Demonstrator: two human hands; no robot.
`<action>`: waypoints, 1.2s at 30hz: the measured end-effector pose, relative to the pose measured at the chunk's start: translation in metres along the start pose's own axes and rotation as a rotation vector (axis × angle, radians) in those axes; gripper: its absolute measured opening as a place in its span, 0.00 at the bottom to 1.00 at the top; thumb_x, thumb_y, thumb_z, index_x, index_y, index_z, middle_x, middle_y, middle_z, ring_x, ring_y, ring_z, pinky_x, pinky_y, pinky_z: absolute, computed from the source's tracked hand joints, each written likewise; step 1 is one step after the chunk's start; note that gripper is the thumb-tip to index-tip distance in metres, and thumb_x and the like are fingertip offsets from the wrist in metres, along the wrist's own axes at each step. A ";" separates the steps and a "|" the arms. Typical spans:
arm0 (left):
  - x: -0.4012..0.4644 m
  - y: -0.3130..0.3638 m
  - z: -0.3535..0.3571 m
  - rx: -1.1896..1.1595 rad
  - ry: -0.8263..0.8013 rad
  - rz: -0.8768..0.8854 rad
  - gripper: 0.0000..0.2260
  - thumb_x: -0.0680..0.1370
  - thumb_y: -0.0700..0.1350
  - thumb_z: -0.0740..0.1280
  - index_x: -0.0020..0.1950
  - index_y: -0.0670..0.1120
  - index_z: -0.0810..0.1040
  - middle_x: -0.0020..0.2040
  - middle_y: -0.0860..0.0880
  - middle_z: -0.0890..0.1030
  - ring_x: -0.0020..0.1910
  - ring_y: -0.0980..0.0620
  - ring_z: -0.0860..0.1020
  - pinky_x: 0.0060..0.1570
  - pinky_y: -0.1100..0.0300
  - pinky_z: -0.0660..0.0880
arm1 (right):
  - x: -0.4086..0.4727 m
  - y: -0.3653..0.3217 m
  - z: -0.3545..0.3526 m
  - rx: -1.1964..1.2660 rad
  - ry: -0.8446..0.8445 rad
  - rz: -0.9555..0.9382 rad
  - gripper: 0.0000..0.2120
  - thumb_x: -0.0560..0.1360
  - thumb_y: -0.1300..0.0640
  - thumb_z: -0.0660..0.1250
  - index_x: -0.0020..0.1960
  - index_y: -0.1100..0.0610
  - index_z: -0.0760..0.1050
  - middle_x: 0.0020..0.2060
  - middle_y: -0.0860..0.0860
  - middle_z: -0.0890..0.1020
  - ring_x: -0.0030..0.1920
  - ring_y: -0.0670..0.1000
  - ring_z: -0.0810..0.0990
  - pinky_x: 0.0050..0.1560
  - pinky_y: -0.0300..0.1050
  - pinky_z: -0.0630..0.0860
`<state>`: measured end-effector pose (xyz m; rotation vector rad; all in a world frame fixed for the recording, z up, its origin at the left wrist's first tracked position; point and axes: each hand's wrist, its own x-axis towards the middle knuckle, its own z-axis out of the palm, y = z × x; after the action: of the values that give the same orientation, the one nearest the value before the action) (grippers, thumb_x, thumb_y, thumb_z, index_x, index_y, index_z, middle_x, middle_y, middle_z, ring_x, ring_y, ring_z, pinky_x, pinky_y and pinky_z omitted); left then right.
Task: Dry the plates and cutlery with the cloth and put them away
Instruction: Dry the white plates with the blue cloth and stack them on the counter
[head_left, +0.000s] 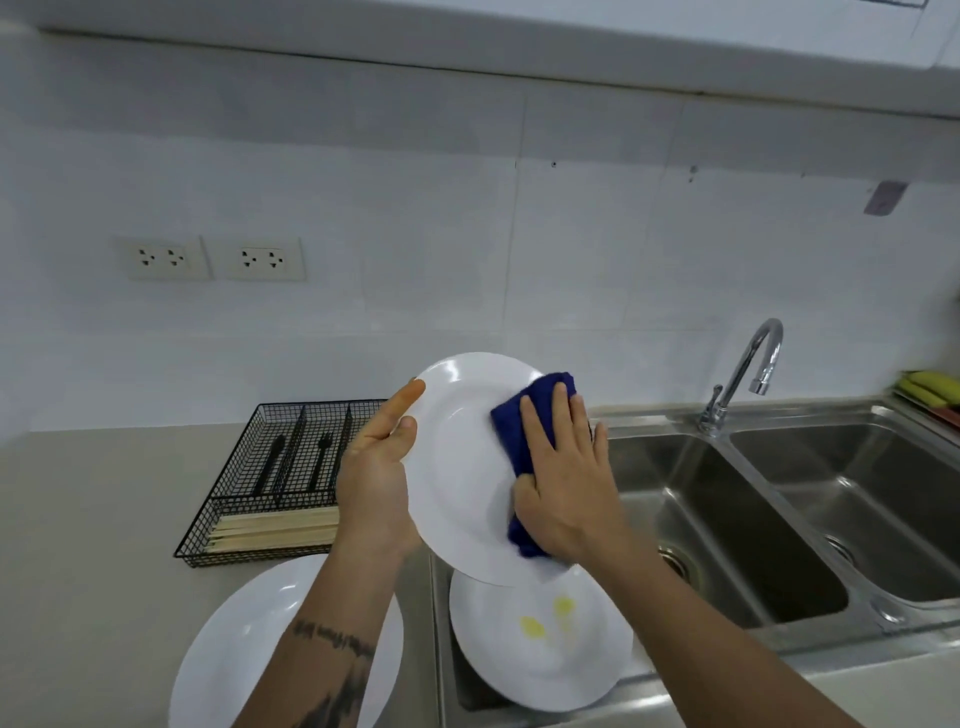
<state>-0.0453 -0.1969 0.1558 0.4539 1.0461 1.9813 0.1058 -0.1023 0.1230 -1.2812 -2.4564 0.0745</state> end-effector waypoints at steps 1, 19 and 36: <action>0.002 -0.001 -0.001 -0.009 0.008 0.000 0.16 0.82 0.36 0.59 0.54 0.51 0.84 0.57 0.44 0.84 0.50 0.42 0.82 0.51 0.46 0.79 | -0.009 -0.004 -0.002 0.017 -0.039 0.002 0.37 0.73 0.51 0.50 0.78 0.50 0.38 0.77 0.53 0.36 0.76 0.56 0.34 0.75 0.59 0.36; 0.029 0.015 0.005 -0.077 0.194 -0.022 0.16 0.83 0.39 0.59 0.63 0.55 0.78 0.63 0.46 0.78 0.58 0.45 0.78 0.52 0.43 0.79 | -0.017 -0.013 -0.033 0.269 0.184 -0.381 0.26 0.67 0.62 0.64 0.65 0.53 0.73 0.55 0.50 0.76 0.51 0.54 0.74 0.52 0.52 0.73; 0.018 0.013 -0.020 0.773 -0.252 0.667 0.20 0.80 0.45 0.59 0.70 0.61 0.71 0.62 0.68 0.78 0.63 0.62 0.76 0.61 0.69 0.68 | -0.002 0.020 -0.082 0.994 0.215 -0.165 0.25 0.72 0.76 0.62 0.60 0.52 0.76 0.50 0.48 0.83 0.52 0.51 0.80 0.53 0.46 0.77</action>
<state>-0.0748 -0.1966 0.1537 1.5944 1.6152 1.8983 0.1514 -0.1022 0.1947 -0.5933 -1.8705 0.9225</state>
